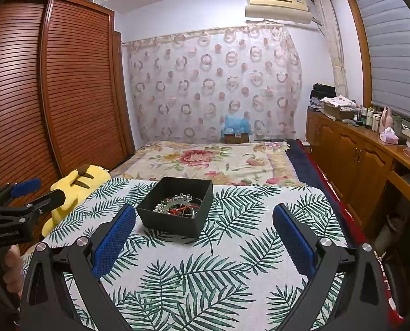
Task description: Organize jewelry
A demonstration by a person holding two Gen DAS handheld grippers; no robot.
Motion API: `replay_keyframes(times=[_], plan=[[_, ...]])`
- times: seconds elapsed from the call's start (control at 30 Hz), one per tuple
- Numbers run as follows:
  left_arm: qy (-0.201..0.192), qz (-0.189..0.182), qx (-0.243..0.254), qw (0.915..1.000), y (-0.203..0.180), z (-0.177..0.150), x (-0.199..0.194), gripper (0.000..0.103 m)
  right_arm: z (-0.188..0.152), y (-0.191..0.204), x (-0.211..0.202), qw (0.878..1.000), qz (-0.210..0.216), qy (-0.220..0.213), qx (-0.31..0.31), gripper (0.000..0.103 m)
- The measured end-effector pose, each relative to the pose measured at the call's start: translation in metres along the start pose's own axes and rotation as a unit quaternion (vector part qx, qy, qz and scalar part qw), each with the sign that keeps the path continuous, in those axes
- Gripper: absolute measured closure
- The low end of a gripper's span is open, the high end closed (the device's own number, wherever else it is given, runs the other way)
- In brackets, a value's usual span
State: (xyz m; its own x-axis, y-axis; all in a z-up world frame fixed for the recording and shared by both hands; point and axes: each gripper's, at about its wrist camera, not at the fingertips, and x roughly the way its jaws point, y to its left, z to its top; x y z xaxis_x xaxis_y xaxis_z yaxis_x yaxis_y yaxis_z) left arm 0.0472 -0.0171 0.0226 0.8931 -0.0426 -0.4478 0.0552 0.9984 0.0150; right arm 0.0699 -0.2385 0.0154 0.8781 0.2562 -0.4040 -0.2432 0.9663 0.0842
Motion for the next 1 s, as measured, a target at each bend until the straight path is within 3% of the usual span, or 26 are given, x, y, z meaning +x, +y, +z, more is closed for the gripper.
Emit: replay_keyframes(times=[1.0], plan=[[-0.01,0.003,0.002,0.9999,-0.0026,0.006,-0.0066,0.008,0.0003,0.0014,0.0008,1.0,0.0,-0.001,0.0,0.003]])
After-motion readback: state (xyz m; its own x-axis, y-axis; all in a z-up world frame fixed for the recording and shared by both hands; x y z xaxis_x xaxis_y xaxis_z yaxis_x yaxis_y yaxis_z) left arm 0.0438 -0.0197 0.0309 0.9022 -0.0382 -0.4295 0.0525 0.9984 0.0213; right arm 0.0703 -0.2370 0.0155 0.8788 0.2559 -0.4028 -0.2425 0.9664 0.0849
